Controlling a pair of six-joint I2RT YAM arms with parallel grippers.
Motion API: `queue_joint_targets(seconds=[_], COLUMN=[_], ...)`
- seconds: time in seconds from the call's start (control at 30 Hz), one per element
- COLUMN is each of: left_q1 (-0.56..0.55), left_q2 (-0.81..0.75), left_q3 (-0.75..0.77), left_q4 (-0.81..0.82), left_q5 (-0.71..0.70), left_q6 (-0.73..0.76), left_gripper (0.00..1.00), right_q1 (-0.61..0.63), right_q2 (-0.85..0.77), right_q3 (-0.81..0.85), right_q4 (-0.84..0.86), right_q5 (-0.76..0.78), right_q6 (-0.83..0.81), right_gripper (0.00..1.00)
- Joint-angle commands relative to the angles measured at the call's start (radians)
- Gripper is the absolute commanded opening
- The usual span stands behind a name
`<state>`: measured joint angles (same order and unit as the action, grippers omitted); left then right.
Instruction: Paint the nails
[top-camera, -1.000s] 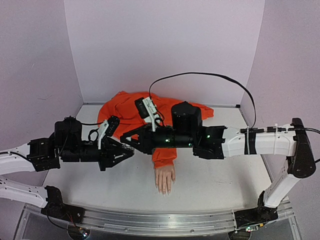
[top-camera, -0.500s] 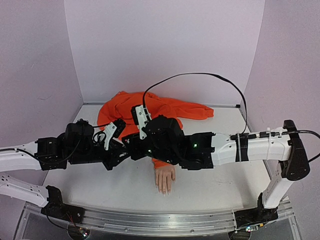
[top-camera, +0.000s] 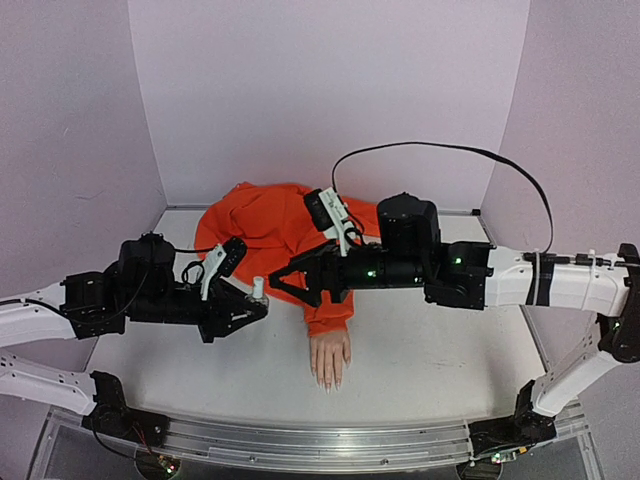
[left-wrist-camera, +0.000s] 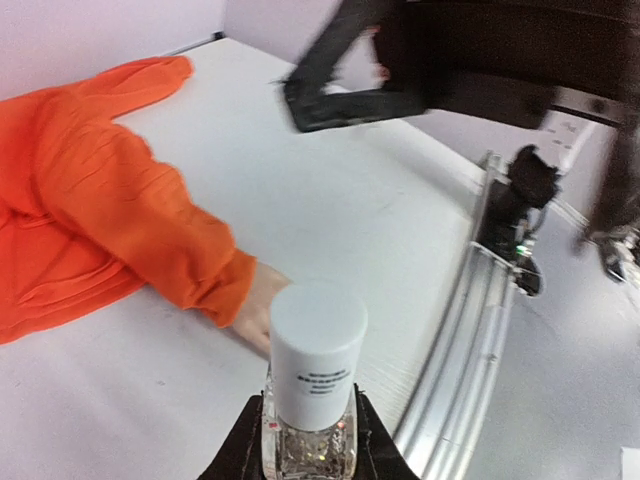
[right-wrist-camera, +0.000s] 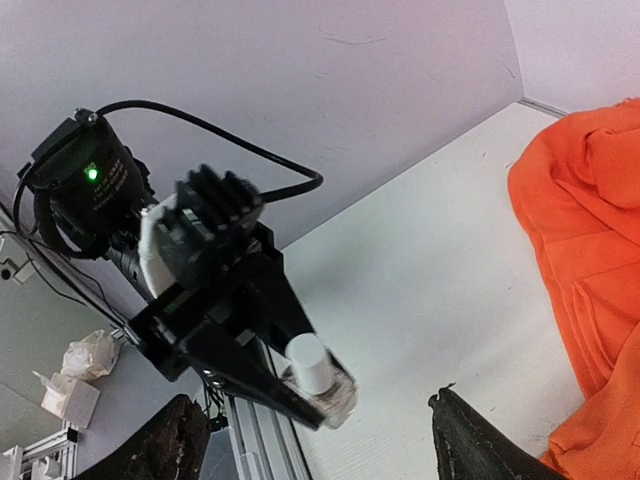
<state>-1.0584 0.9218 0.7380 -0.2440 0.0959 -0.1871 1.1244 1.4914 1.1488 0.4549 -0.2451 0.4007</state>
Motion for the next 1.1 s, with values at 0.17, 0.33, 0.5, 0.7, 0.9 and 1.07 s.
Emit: queue_joint_targets(seconds=[0.17, 0.33, 0.5, 0.7, 0.9, 1.07], left_q1=[0.000, 0.000, 0.000, 0.000, 0.000, 0.000], left_q2=[-0.022, 0.015, 0.037, 0.036, 0.035, 0.025], left_q3=[0.077, 0.088, 0.094, 0.092, 0.082, 0.062], left_q4=[0.225, 0.239, 0.239, 0.239, 0.239, 0.239], left_q5=[0.580, 0.626, 0.657, 0.667, 0.646, 0.461], left_q6=[0.003, -0.012, -0.018, -0.014, -0.007, -0.001], left_gripper=[0.00, 0.00, 0.00, 0.00, 0.00, 0.00], right_q1=[-0.011, -0.010, -0.011, -0.011, -0.011, -0.007], right_q2=[-0.028, 0.002, 0.034, 0.069, 0.076, 0.083], right_q3=[-0.053, -0.055, -0.032, -0.004, -0.004, -0.027], right_q4=[0.291, 0.407, 0.432, 0.440, 0.455, 0.453], right_q5=[-0.532, -0.618, -0.643, -0.667, -0.668, -0.635], right_q6=[0.011, 0.066, 0.075, 0.080, 0.090, 0.092], right_gripper=[0.67, 0.56, 0.45, 0.33, 0.06, 0.00])
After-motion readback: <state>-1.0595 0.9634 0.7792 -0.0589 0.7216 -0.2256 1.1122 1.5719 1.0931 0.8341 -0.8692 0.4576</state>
